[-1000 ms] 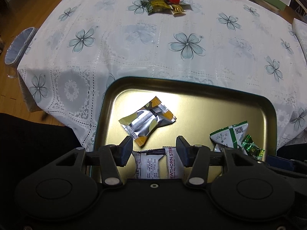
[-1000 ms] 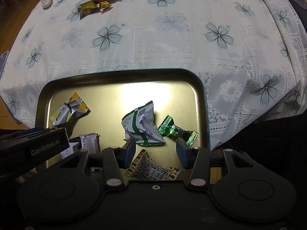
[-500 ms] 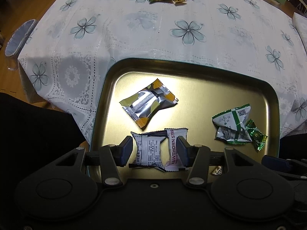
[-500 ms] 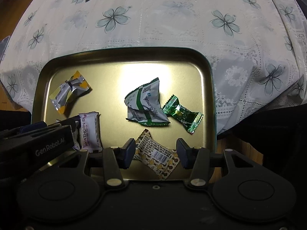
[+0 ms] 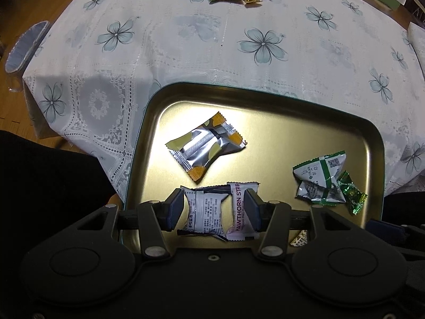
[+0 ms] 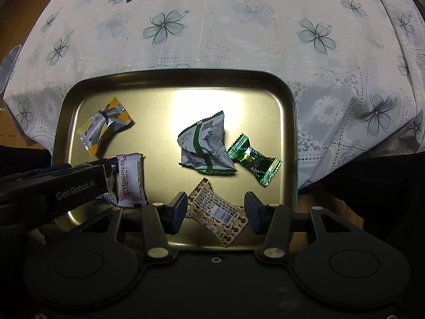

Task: Organize snacks

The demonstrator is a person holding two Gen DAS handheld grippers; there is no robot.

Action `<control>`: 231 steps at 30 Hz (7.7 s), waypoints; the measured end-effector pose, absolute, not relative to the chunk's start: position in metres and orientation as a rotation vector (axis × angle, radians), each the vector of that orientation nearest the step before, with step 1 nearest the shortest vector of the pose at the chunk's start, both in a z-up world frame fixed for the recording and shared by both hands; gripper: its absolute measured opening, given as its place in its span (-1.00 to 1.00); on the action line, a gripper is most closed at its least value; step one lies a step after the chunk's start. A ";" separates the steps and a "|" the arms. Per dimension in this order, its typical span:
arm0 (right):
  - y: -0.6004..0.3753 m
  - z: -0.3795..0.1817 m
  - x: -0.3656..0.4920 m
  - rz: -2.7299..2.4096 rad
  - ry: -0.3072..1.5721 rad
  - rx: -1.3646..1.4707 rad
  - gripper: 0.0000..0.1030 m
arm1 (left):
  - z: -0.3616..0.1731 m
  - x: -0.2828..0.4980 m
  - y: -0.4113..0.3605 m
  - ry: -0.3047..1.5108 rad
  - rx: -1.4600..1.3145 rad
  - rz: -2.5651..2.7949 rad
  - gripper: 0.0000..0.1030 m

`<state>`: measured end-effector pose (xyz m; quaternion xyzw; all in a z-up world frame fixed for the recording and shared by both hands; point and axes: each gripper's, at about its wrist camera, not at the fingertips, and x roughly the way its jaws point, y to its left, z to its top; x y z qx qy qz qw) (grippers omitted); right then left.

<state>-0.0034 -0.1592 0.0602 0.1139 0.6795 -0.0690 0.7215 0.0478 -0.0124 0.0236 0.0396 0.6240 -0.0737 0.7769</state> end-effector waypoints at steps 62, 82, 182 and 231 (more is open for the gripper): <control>-0.203 0.013 0.311 -0.217 1.489 0.355 -0.02 | 0.041 0.330 -0.027 1.318 0.070 -0.146 0.11; -0.130 -0.019 0.428 -0.083 1.321 0.317 -0.01 | 0.050 0.353 0.024 1.315 -0.124 -0.023 0.10; -0.246 -0.019 0.254 -0.110 1.573 0.315 -0.62 | -0.023 0.240 -0.094 1.326 0.349 -0.521 -0.10; -0.227 0.087 -0.038 -0.212 1.318 0.508 -0.62 | 0.058 0.025 -0.057 1.227 0.144 -0.299 -0.21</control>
